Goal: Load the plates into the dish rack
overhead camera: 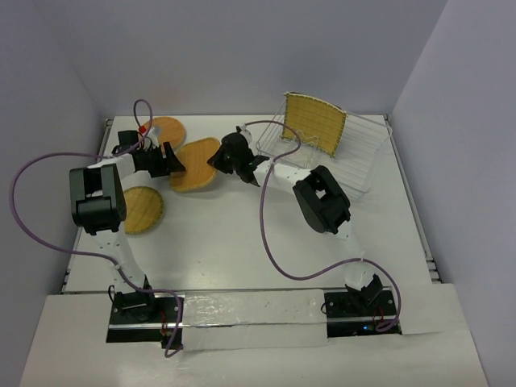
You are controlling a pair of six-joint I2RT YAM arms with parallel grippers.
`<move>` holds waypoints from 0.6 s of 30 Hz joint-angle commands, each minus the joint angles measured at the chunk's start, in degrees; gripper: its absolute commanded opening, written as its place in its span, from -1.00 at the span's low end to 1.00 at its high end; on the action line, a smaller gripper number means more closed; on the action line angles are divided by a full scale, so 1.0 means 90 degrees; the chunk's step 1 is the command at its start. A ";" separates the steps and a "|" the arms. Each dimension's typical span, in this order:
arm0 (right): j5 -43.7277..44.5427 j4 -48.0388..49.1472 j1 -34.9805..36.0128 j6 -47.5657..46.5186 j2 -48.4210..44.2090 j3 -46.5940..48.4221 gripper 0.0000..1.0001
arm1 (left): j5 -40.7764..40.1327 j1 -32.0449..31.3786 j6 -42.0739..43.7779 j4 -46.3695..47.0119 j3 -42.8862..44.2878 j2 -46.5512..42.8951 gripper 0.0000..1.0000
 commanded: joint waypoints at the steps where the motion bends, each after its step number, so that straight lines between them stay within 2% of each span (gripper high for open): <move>1: 0.0408 0.0352 -0.0023 -0.0792 -0.0875 -0.0077 -1.00 | 0.0660 -0.0116 -0.0371 0.0310 0.0048 -0.1042 0.70; 2: 0.0600 0.0396 -0.0041 -0.1352 -0.1146 -0.0147 -1.00 | 0.0590 -0.0116 -0.0564 0.0398 0.0110 -0.1402 0.81; 3: 0.0619 0.0445 -0.0060 -0.1405 -0.1172 -0.0207 -1.00 | 0.0584 -0.0125 -0.0671 0.0415 0.0151 -0.1437 0.87; 5: 0.0621 0.0606 -0.0099 -0.2195 -0.1528 -0.0304 -1.00 | -0.0014 -0.0125 -0.0921 0.0380 0.0276 -0.2040 0.90; 8: 0.0102 0.1072 -0.0348 -0.3616 -0.2306 -0.0527 -1.00 | -0.1446 -0.0106 -0.1698 -0.0088 0.0522 -0.3005 0.94; 10: -0.0661 0.1190 -0.0598 -0.4202 -0.2750 -0.0595 -1.00 | -0.2323 -0.0096 -0.2033 -0.0222 0.0409 -0.3493 0.94; 14: -0.3032 0.1008 -0.1257 -0.5312 -0.3536 -0.0510 -1.00 | -0.3207 -0.0096 -0.2654 -0.0258 -0.0386 -0.4563 0.99; 17: -0.4019 0.0101 -0.1848 -0.6189 -0.3843 -0.0151 -1.00 | -0.3730 -0.0088 -0.2971 -0.0271 -0.0963 -0.5106 0.99; 18: -0.4190 -0.0359 -0.2079 -0.6960 -0.4037 -0.0065 -1.00 | -0.3822 -0.0094 -0.3116 -0.0347 -0.1064 -0.5227 0.99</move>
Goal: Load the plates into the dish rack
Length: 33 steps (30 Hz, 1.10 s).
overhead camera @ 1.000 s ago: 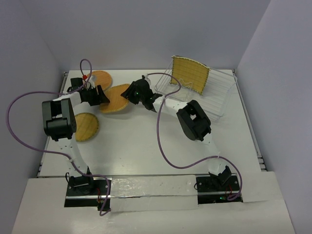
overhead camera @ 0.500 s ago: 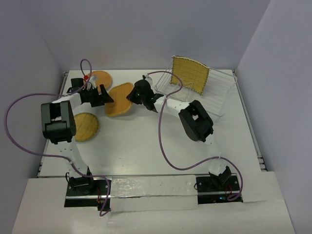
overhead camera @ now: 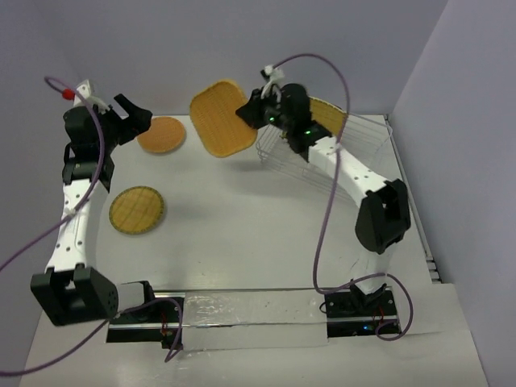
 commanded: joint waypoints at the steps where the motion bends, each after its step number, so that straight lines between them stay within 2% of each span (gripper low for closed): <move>1: -0.1877 -0.0456 -0.0823 -0.2658 -0.1025 0.0570 -1.00 | -0.1084 0.0022 -0.0857 -0.0485 -0.0670 -0.0377 0.99; 6: -0.1532 -0.2445 -0.1464 -0.5715 -0.1894 0.0516 -1.00 | -0.1168 0.0017 -0.1398 -0.0690 -0.1312 -0.0893 0.99; 9: -0.1433 -0.3234 -0.1822 -0.6668 -0.2007 0.0695 -1.00 | -0.1164 0.0014 -0.1580 -0.0703 -0.1532 -0.1117 0.99; 14: -0.0874 -0.4298 -0.2144 -0.7723 -0.1830 0.0996 -1.00 | -0.1906 0.0024 -0.1920 -0.1195 -0.1677 -0.1200 0.99; 18: -0.0474 -0.4322 -0.2154 -0.7967 -0.1491 0.1024 -1.00 | -0.2037 0.0014 -0.2018 -0.1400 -0.1689 -0.1081 0.99; 21: -0.0138 -0.4325 -0.2171 -0.7879 -0.1017 0.1428 -1.00 | -0.2145 0.0021 -0.2069 -0.1376 -0.1679 -0.1018 0.99; 26: -0.0152 -0.4300 -0.2145 -0.7738 -0.0338 0.1922 -1.00 | -0.2424 0.0024 -0.2084 -0.1520 -0.1525 -0.0972 0.99; 33: 0.0033 -0.3827 -0.2145 -0.7781 0.0071 0.1889 -1.00 | -0.2654 0.0024 -0.2014 -0.1727 -0.1511 -0.0974 0.99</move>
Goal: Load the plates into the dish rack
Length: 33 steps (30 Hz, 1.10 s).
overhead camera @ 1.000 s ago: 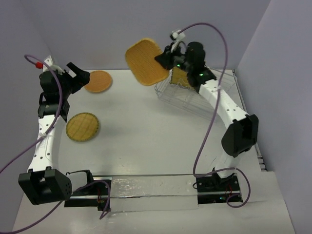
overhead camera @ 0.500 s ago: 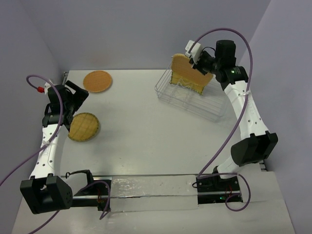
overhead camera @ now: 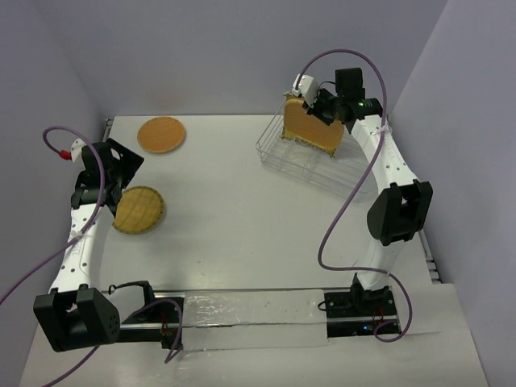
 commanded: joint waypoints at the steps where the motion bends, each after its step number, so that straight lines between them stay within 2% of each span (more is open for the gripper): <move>1: 0.0190 0.0869 0.0031 -0.0179 0.0015 0.0422 -1.00 | -0.0266 0.0024 0.0026 -0.0127 0.0214 0.0014 0.99; 11: 0.0301 0.1456 0.0038 0.0028 0.0351 0.0561 -1.00 | -0.0287 0.0024 0.0076 -0.0175 0.0358 0.0138 0.99; 23: 0.0500 0.1455 0.0031 -0.0110 0.0177 0.0841 -1.00 | -0.0283 0.0014 0.0096 -0.0089 0.0420 0.0112 0.99; 33: 0.0494 0.1371 0.0031 -0.0342 0.0150 0.0634 -1.00 | -0.0219 0.0024 0.0076 -0.0033 0.0338 0.0102 0.99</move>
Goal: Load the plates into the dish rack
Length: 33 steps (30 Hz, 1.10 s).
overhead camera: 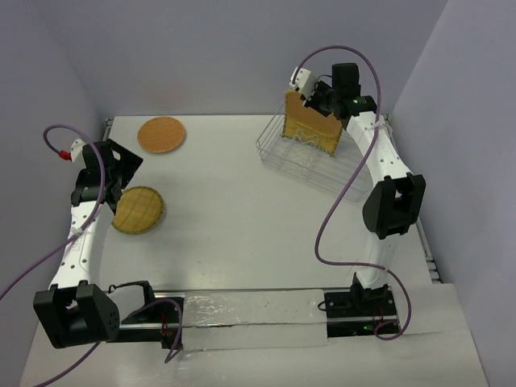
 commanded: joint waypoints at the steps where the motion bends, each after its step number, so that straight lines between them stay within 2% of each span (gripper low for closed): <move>1: 0.0068 0.0678 -0.0032 -0.0239 -0.0314 0.0219 -1.00 | 0.0016 0.0024 0.0073 0.0141 0.0230 -0.0032 0.99; 13: -0.0233 0.0487 0.0017 -0.0118 -0.0367 0.0068 -1.00 | 0.0035 0.0024 0.0078 0.0047 0.0279 0.0032 0.99; 33: -0.0243 0.0748 0.0017 0.0159 0.0303 -0.0461 -1.00 | -0.0199 0.0024 -0.0039 -0.0461 0.0339 0.0013 0.99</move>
